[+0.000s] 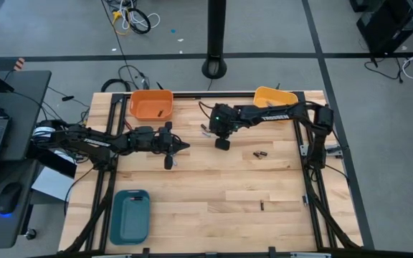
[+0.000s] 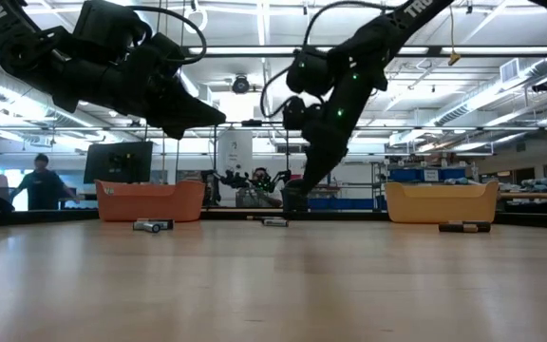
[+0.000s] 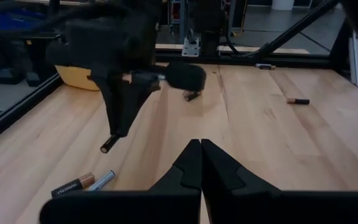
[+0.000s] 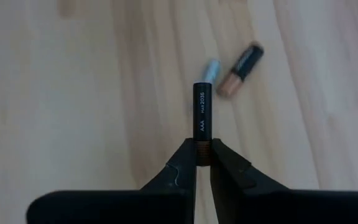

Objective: Sort batteries
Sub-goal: Put the small copper and black battery into the orange bin

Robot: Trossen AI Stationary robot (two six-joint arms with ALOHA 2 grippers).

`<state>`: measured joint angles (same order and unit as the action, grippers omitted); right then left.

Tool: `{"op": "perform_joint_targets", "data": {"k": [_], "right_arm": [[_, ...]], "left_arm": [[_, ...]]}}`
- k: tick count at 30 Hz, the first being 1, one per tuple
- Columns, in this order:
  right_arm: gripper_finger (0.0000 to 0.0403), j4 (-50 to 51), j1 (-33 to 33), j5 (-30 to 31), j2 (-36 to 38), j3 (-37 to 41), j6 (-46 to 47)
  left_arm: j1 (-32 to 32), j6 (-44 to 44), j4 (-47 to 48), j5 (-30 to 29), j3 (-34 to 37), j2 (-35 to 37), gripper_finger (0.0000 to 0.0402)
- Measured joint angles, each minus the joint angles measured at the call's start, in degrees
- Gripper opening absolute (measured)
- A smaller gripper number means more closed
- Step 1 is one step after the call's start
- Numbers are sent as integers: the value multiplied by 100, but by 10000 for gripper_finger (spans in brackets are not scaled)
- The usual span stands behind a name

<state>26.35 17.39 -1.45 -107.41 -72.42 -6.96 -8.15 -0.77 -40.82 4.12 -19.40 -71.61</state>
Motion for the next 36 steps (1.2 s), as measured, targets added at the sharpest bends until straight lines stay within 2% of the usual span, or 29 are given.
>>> {"op": "perform_joint_targets", "data": {"k": [9, 15, 25, 31, 36], "right_arm": [[35, -595, -468, 164, 611, -2, -11], [35, -1067, -949, 509, 1118, -9, -133], [35, -1848, -1606, 967, 1553, -11, -661], [23, -2074, -1795, 1078, 1562, -11, -780], [6, -2202, -1834, 1193, 1563, -13, -826]], "left_arm": [[-1, -162, -254, -323, 0, -2, 18], [3, -169, -620, -317, 0, -2, 73], [147, -250, -1894, -304, 0, -2, 175], [156, -250, -2424, -288, 0, -2, 206], [156, -236, -2404, 55, -85, -2, 213]]}}
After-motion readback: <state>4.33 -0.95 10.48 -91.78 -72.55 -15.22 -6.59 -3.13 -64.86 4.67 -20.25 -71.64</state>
